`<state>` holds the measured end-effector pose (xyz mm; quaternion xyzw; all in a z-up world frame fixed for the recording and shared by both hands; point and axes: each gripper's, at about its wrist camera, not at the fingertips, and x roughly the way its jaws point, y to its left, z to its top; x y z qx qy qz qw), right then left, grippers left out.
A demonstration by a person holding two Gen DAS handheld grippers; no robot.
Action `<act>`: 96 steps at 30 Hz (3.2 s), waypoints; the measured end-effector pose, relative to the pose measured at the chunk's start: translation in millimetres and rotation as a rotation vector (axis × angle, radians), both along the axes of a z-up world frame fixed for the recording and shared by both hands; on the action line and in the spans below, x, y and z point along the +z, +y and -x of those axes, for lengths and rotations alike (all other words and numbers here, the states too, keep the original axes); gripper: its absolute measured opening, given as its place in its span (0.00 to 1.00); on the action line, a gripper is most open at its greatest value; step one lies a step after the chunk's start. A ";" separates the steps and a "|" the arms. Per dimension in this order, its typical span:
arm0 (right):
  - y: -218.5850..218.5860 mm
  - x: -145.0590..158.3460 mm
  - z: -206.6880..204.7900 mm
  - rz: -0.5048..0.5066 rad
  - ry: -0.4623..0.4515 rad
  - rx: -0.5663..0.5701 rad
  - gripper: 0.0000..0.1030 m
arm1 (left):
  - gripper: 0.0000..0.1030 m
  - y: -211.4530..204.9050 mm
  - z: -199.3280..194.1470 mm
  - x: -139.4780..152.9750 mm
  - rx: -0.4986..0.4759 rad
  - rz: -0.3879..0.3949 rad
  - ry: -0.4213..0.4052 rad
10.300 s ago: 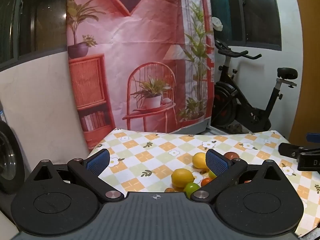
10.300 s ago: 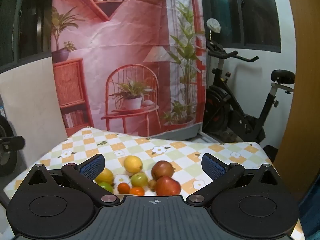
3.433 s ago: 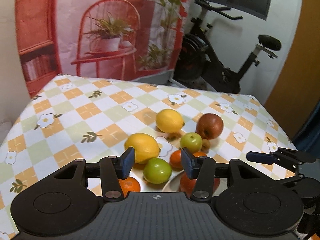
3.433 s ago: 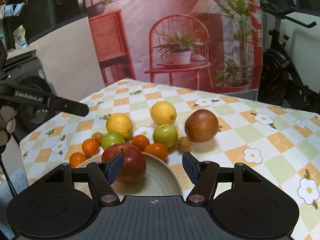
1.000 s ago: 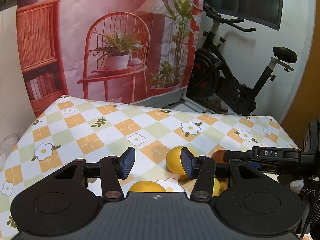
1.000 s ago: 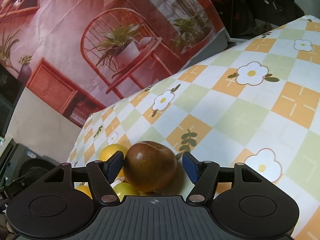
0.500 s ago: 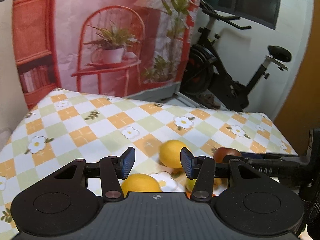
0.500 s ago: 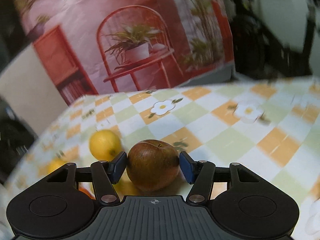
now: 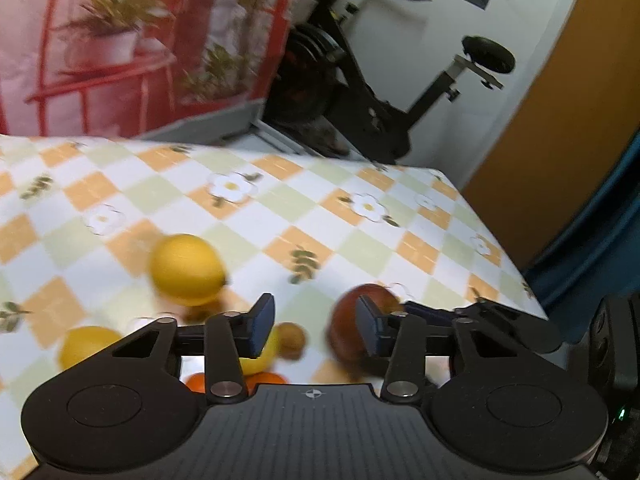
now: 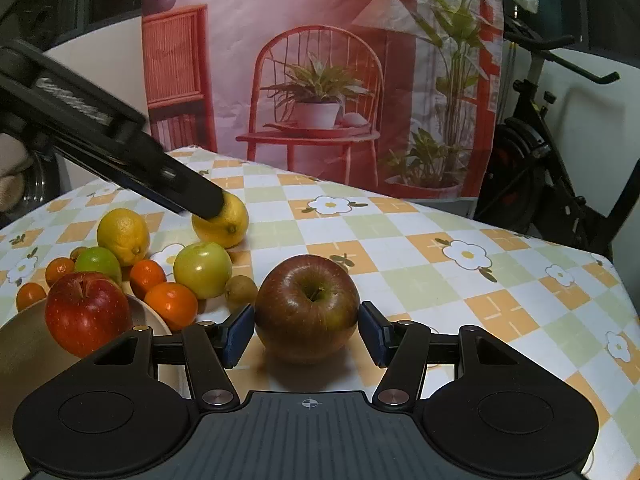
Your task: Organize fruits
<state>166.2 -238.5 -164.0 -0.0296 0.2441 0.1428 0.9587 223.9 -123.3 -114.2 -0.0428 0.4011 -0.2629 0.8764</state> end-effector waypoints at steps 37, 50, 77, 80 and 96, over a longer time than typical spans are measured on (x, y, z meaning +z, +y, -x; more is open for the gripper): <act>-3.9 15.6 22.7 -0.084 0.010 0.071 0.56 | 0.32 -24.9 16.2 4.9 -0.216 -0.002 0.041; 51.3 37.4 93.9 -0.075 0.058 0.208 0.56 | 0.32 28.7 98.4 18.8 -0.236 -0.040 0.061; 144.0 -2.0 69.4 -0.058 0.065 0.359 0.56 | 0.32 116.0 94.6 -22.2 -0.059 -0.045 0.101; 145.0 -2.9 68.2 -0.057 0.054 0.353 0.56 | 0.31 117.6 93.7 -21.6 -0.052 -0.041 0.100; 137.4 2.4 72.3 -0.032 0.089 0.342 0.57 | 0.32 112.2 96.1 -21.5 -0.065 -0.089 0.063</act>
